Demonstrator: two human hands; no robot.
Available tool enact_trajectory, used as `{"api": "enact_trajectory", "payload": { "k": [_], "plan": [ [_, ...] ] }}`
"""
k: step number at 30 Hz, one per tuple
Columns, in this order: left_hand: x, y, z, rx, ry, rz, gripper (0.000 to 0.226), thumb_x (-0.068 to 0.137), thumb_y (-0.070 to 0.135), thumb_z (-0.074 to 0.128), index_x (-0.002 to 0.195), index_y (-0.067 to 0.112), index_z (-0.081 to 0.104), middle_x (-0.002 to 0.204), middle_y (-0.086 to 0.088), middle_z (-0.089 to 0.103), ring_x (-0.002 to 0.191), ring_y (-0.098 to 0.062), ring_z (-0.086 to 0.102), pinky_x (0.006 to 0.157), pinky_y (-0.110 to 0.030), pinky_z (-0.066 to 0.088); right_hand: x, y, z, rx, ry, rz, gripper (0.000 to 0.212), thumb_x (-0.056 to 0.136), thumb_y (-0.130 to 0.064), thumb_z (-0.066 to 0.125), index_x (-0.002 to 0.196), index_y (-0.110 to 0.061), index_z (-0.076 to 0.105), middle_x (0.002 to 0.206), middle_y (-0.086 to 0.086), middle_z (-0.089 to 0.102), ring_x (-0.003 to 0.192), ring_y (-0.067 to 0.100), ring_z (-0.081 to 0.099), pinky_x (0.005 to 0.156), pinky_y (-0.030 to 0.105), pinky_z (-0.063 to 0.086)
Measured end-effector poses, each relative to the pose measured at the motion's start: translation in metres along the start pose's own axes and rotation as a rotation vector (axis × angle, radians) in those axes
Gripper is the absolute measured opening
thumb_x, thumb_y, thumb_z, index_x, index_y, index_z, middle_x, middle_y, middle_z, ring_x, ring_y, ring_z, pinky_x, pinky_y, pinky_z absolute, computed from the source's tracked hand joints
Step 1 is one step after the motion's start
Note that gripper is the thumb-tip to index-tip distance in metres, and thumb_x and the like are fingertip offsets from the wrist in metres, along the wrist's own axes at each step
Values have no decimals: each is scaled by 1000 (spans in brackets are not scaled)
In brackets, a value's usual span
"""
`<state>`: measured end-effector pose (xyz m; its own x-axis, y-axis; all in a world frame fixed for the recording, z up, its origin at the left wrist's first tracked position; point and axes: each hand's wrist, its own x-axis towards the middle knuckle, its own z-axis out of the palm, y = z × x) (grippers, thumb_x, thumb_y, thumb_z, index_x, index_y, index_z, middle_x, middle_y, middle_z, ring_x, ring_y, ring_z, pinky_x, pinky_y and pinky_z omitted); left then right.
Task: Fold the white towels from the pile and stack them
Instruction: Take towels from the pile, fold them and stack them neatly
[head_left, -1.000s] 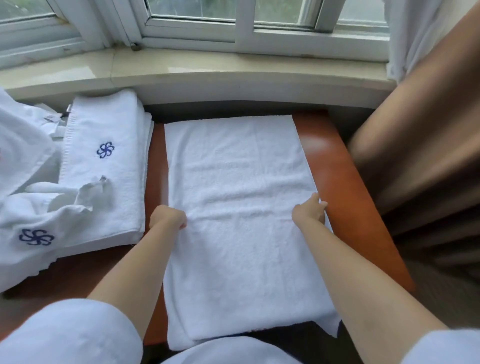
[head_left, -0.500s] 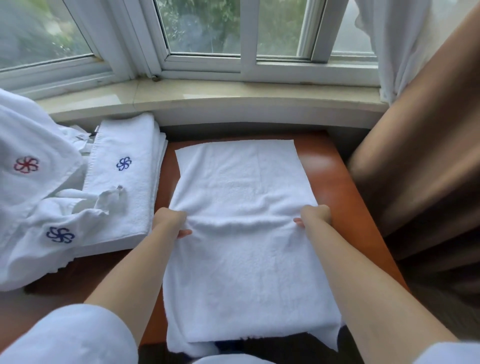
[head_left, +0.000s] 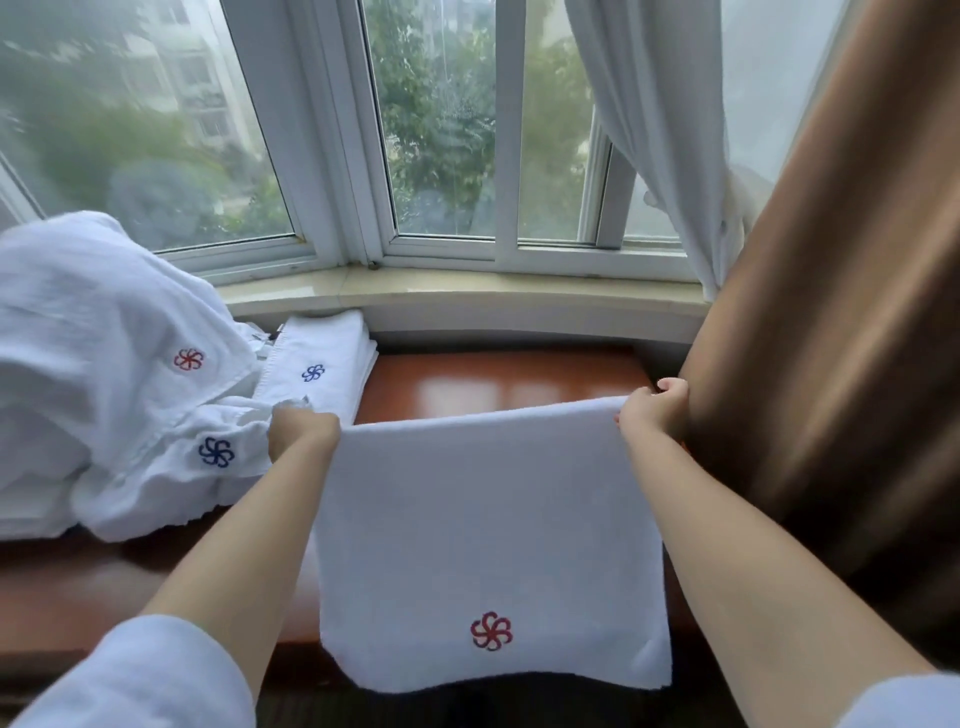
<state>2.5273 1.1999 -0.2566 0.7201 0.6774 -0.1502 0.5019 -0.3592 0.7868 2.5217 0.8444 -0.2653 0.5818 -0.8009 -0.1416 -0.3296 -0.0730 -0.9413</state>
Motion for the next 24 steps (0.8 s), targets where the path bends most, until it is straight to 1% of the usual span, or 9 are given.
{"api": "enact_trajectory", "payload": {
  "k": [2,3,5,6,10,13,20,22,24],
  "plan": [
    [-11,4,-14,-18,67,-10,45,86,19,64,124,4,45,123,-19,60,111,-37,59,91,-41,48,-8,-8,-14,3,25,-20,24,89,-12,44,113,-19,47,114,12,62,98,34,64,86,38,51],
    [-15,7,-19,-19,83,-14,48,87,18,64,125,3,41,125,-20,58,114,-38,57,93,-42,47,-12,-11,-21,3,42,-25,20,88,-11,47,106,-18,46,111,11,62,95,34,62,80,35,49],
    [-23,13,-26,-9,80,-11,56,86,11,63,131,2,32,128,-21,56,117,-38,55,95,-44,46,-19,-15,-32,9,70,-48,19,83,-8,51,96,-18,41,104,10,60,85,32,57,72,33,44],
    [-26,17,-28,1,75,-13,62,84,7,63,135,3,28,128,-21,56,117,-38,55,94,-43,46,-22,-17,-36,6,78,-65,22,81,-6,52,94,-18,39,101,9,59,83,31,55,70,33,44],
    [-26,36,-31,13,82,-11,67,82,2,64,135,3,23,128,-23,54,117,-39,54,93,-44,45,-24,-34,-45,-8,90,-116,27,78,0,51,95,-18,39,97,6,55,89,32,57,74,34,45],
    [-18,50,-30,5,26,-29,78,84,5,64,143,4,14,131,-22,52,120,-38,52,96,-44,44,-19,-50,-44,-19,108,-133,27,80,0,49,98,-17,42,105,9,60,97,34,59,81,37,48],
    [13,76,-13,-41,32,-80,80,78,0,67,141,9,18,124,-27,51,111,-38,57,91,-45,49,-3,-67,-11,-90,169,-147,28,81,3,50,108,-8,50,114,16,61,107,36,57,86,38,46],
    [27,84,-6,-68,33,-62,78,79,-2,63,141,9,18,125,-27,51,109,-40,57,91,-47,51,5,-72,4,-100,166,-140,28,82,4,50,107,-6,51,115,17,61,107,36,57,86,38,46],
    [43,97,3,-116,34,-5,76,82,-1,60,145,8,17,129,-26,50,112,-43,55,94,-48,49,14,-84,19,-98,149,-148,28,81,5,50,107,-5,51,115,17,60,106,36,57,85,37,44]
  ]
}}
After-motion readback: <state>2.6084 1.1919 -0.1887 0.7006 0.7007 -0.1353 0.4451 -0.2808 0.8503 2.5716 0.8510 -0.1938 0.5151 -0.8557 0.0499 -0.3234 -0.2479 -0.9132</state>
